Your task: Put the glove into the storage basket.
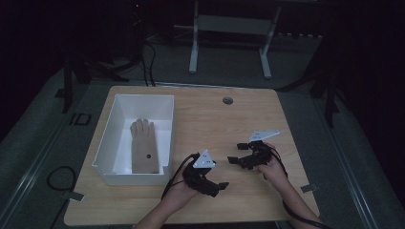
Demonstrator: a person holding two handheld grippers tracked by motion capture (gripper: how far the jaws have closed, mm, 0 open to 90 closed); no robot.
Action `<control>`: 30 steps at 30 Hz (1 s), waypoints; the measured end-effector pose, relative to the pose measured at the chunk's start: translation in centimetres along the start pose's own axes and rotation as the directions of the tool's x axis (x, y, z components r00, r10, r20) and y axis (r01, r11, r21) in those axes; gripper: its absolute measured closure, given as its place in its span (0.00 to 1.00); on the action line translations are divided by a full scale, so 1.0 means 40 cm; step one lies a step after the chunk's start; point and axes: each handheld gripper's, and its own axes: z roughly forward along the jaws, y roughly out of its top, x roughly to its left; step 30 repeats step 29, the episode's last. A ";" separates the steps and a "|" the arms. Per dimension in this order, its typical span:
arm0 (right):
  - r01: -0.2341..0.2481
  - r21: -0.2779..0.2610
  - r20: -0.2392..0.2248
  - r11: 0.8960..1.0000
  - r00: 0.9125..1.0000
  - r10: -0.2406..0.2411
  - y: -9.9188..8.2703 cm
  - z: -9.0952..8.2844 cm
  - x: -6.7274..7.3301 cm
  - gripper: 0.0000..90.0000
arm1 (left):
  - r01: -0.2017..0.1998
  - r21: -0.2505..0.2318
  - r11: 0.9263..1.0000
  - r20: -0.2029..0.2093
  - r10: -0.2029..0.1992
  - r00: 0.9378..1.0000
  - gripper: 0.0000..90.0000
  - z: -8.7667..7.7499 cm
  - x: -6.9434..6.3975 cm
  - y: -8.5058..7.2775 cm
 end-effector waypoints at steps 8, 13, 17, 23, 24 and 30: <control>-0.002 0.021 0.009 1.000 1.000 0.002 -0.053 -0.004 -0.019 0.17 | 0.021 0.000 1.000 0.009 -0.021 1.000 0.16 0.033 0.004 -0.044; 0.003 0.028 0.025 1.000 1.000 -0.003 -0.085 -0.015 -0.030 0.16 | 0.010 -0.032 0.999 -0.014 -0.010 1.000 0.16 0.045 0.002 -0.067; -0.015 0.016 0.040 1.000 0.999 0.015 -0.107 -0.032 -0.039 0.16 | 0.012 -0.030 0.999 -0.017 -0.012 1.000 0.16 0.051 0.007 -0.078; -0.011 0.006 0.077 1.000 0.997 0.010 -0.128 -0.063 -0.037 0.16 | 0.000 -0.029 1.000 -0.039 -0.001 0.999 0.16 0.052 0.009 -0.088; -0.009 0.007 0.085 1.000 0.996 0.008 -0.132 -0.067 -0.038 0.16 | -0.002 -0.024 1.000 -0.037 0.001 0.999 0.15 0.052 0.010 -0.089; -0.020 0.000 0.092 1.000 0.996 0.020 -0.141 -0.073 -0.044 0.16 | 0.004 -0.019 1.000 -0.025 -0.005 1.000 0.15 0.058 0.009 -0.095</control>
